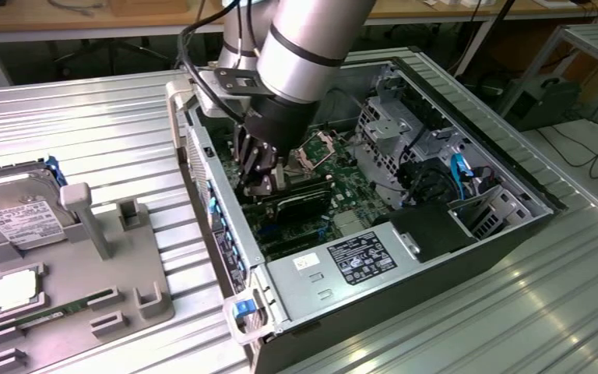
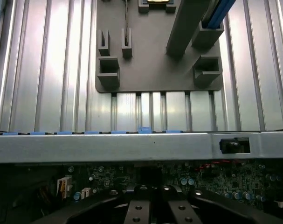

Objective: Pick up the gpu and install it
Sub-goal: 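Press down on the gpu until it lock into place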

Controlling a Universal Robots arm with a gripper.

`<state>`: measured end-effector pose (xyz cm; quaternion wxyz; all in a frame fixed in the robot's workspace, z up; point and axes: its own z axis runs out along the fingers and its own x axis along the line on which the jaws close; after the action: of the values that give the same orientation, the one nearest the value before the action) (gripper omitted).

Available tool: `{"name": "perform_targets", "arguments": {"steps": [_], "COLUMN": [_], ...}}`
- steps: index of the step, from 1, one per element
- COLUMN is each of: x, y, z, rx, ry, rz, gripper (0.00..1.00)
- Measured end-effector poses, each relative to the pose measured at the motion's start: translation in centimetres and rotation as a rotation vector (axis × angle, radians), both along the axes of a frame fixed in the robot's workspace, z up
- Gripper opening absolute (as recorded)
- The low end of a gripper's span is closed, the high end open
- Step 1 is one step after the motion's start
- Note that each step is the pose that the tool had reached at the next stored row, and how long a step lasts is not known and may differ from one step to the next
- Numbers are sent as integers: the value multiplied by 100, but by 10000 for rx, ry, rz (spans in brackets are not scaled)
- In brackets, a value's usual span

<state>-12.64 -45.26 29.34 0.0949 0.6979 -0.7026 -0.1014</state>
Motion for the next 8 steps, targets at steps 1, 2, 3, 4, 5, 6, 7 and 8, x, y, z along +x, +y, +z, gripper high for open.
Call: {"name": "perform_targets", "arguments": {"steps": [1, 2, 3, 4, 5, 6, 7, 8], "x": [24, 44, 67, 100, 123, 164, 181, 197], "y": [0, 0, 1, 3, 4, 7, 8, 8], "z": [1, 1, 1, 1, 1, 2, 1, 2], "rx": [-4, -6, -6, -6, -6, -7, -4, -6], "ry": [33, 46, 68, 113, 149, 232, 330, 464], "rz": [0, -1, 0, -1, 0, 0, 0, 0], "gripper": [11, 11, 11, 11, 11, 11, 11, 11]}}
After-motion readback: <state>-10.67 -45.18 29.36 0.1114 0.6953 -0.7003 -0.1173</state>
